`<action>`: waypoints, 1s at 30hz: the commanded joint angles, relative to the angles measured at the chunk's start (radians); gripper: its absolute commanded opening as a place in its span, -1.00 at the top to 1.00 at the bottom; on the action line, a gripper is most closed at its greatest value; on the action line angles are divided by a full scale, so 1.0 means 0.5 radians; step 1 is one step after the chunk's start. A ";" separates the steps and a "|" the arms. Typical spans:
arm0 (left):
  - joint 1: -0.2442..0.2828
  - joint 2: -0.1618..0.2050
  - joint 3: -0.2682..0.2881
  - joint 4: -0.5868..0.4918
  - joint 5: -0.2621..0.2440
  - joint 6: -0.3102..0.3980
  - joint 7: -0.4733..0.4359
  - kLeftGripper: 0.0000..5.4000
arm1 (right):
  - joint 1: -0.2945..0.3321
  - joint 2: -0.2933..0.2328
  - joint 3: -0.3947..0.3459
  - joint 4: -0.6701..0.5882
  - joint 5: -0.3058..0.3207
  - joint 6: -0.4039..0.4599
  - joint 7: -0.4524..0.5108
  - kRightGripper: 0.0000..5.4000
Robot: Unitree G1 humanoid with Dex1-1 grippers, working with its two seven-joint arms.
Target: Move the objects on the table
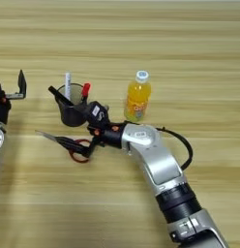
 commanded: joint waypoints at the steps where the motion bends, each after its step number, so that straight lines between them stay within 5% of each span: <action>1: -0.015 -0.007 -0.001 0.019 0.012 -0.015 0.010 -1.00 | 0.008 -0.027 -0.056 -0.200 0.069 0.078 -0.048 -0.99; 13: -0.020 -0.007 -0.002 0.023 0.016 -0.015 0.014 -1.00 | -0.073 -0.064 -0.275 -0.553 0.240 0.162 -0.222 -0.99; 21: -0.024 -0.008 -0.003 0.021 0.015 -0.011 0.012 -1.00 | -0.228 -0.061 -0.702 -0.474 0.332 0.062 -0.534 -0.99; 30: -0.032 -0.005 -0.001 0.039 0.017 -0.013 0.014 -1.00 | -0.257 -0.150 -0.857 -0.129 0.133 -0.101 -0.817 -0.99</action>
